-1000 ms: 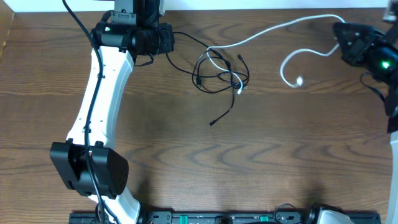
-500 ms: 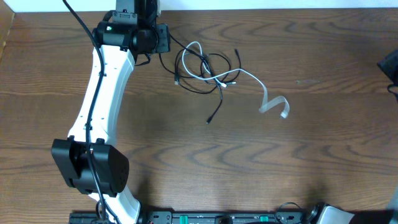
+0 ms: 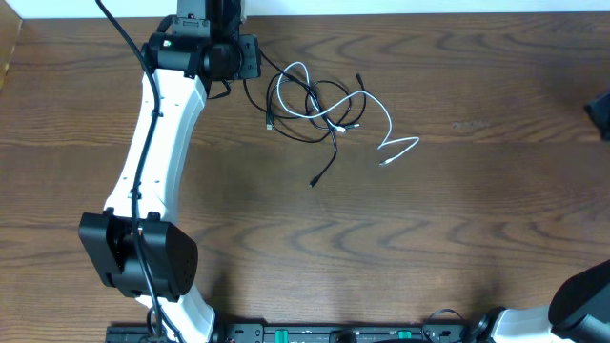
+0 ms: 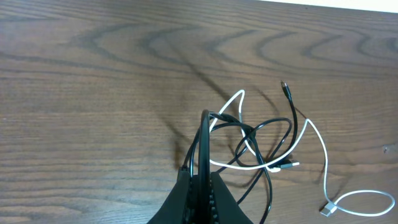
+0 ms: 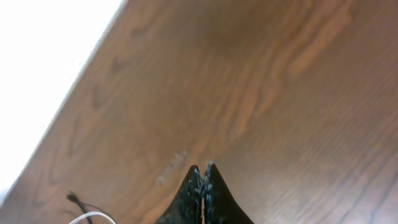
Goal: Untangle cables
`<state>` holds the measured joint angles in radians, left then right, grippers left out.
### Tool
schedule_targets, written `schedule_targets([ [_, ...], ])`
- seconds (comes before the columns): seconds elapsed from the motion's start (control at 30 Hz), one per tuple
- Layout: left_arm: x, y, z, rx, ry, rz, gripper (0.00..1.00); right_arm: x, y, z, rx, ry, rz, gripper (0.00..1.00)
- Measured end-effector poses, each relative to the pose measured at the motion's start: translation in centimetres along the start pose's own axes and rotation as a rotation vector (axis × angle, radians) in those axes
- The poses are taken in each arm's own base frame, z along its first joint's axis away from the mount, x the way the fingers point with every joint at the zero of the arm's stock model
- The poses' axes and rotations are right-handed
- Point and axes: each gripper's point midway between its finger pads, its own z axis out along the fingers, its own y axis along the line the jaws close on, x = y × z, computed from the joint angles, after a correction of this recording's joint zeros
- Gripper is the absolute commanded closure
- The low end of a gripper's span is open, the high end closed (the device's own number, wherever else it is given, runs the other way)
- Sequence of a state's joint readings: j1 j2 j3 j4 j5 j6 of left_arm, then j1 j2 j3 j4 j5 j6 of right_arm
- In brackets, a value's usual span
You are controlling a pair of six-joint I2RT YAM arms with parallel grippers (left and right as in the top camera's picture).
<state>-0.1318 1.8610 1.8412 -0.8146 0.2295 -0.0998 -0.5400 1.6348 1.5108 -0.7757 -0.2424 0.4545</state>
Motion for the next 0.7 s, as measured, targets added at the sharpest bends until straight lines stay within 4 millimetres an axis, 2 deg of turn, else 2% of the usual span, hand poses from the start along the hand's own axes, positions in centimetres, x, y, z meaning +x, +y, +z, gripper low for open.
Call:
schedule_targets([
  [0.07, 0.0, 0.0, 0.0, 0.001, 0.000, 0.000, 0.93, -2.2, 2.7, -2.0, -0.070, -0.050, -0.056, 0.98],
  [0.13, 0.0, -0.1, 0.0, 0.006, 0.001, 0.000, 0.93, -3.2, 5.8, -3.7, -0.153, -0.082, -0.140, 0.87],
  [0.17, 0.0, -0.1, 0.0, 0.009, 0.001, 0.000, 0.93, -3.0, 7.1, -4.1, -0.190, -0.082, -0.189, 0.84],
  [0.2, 0.0, -0.3, 0.0, 0.019, 0.003, 0.000, 0.92, -1.7, 9.4, -4.2, -0.248, -0.058, -0.267, 0.76],
  [0.23, 0.1, -0.6, 0.0, 0.032, 0.006, 0.000, 0.93, -0.8, 10.5, -4.1, -0.276, -0.039, -0.310, 0.72],
  [0.33, 0.3, -2.0, -0.1, 0.115, 0.017, 0.031, 0.93, 5.5, 16.3, -2.9, -0.403, 0.081, -0.547, 0.58],
  [0.4, 0.5, -3.1, -0.3, 0.183, 0.026, 0.053, 0.93, 9.4, 19.0, -1.9, -0.461, 0.151, -0.656, 0.56],
  [0.47, 0.7, -4.4, -0.6, 0.259, 0.032, 0.070, 0.93, 12.9, 20.7, -0.4, -0.495, 0.226, -0.732, 0.56],
  [0.53, 0.7, -5.6, -0.9, 0.331, 0.034, 0.081, 0.93, 18.1, 22.2, 2.4, -0.520, 0.344, -0.810, 0.55],
  [0.57, 0.7, -5.9, -1.0, 0.351, 0.034, 0.082, 0.92, 19.2, 22.5, 3.1, -0.525, 0.368, -0.825, 0.55],
  [0.63, 0.4, -6.7, -1.3, 0.398, 0.022, 0.087, 0.93, 23.1, 23.4, 5.2, -0.537, 0.443, -0.866, 0.52],
  [0.67, 0.3, -6.9, -1.4, 0.409, 0.018, 0.087, 0.93, 24.1, 23.6, 5.7, -0.539, 0.462, -0.874, 0.52],
  [0.7, 0.2, -7.1, -1.5, 0.426, 0.014, 0.083, 0.93, 26.4, 24.2, 6.7, -0.548, 0.501, -0.880, 0.55],
])
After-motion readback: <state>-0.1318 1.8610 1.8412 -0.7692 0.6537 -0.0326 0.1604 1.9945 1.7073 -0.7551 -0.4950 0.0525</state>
